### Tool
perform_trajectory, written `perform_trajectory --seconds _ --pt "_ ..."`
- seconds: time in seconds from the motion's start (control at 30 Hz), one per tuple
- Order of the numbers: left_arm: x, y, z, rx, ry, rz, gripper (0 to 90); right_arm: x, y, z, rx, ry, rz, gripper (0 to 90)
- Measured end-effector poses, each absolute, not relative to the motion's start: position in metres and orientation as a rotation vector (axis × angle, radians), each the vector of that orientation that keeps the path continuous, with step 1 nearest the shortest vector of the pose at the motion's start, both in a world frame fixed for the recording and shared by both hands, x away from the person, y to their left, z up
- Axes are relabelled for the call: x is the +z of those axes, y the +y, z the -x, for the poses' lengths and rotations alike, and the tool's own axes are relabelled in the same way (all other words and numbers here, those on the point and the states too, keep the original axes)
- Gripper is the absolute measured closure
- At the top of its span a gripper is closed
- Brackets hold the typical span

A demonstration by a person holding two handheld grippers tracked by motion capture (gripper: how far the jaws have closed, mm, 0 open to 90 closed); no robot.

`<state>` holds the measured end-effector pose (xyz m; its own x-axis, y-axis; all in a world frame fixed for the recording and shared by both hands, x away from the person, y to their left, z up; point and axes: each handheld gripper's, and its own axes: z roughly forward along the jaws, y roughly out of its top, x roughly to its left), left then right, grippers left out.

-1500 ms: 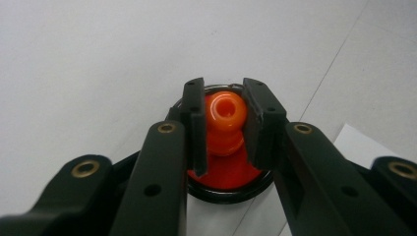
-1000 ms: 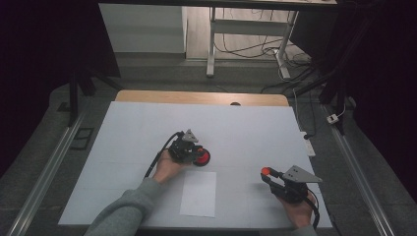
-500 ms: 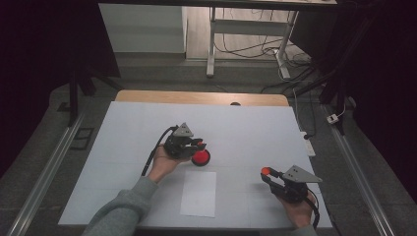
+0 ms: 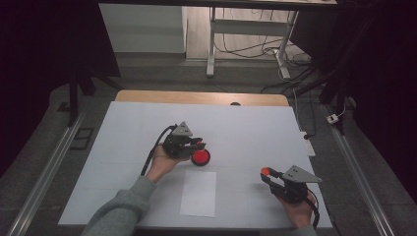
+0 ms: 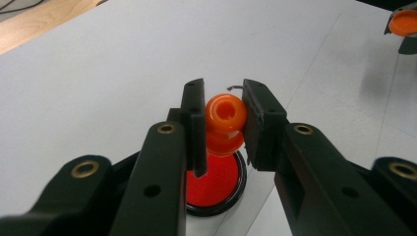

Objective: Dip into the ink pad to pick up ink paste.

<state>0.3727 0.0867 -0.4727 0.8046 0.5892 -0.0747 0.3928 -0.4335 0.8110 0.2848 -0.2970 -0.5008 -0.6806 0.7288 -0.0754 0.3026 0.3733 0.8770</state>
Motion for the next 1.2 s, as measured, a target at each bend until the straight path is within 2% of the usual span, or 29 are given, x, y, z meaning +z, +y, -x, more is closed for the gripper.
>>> perform_trajectory --seconds 0.67,1.2 --pt "-0.505 0.082 -0.387 0.255 0.789 -2.176 72.7 -0.501 -0.296 -0.285 1.262 2.186 -0.890 64.6" --pt "-0.515 0.080 -0.389 0.254 0.805 -2.214 72.7 -0.501 -0.296 -0.285 1.259 2.187 -0.889 64.7"
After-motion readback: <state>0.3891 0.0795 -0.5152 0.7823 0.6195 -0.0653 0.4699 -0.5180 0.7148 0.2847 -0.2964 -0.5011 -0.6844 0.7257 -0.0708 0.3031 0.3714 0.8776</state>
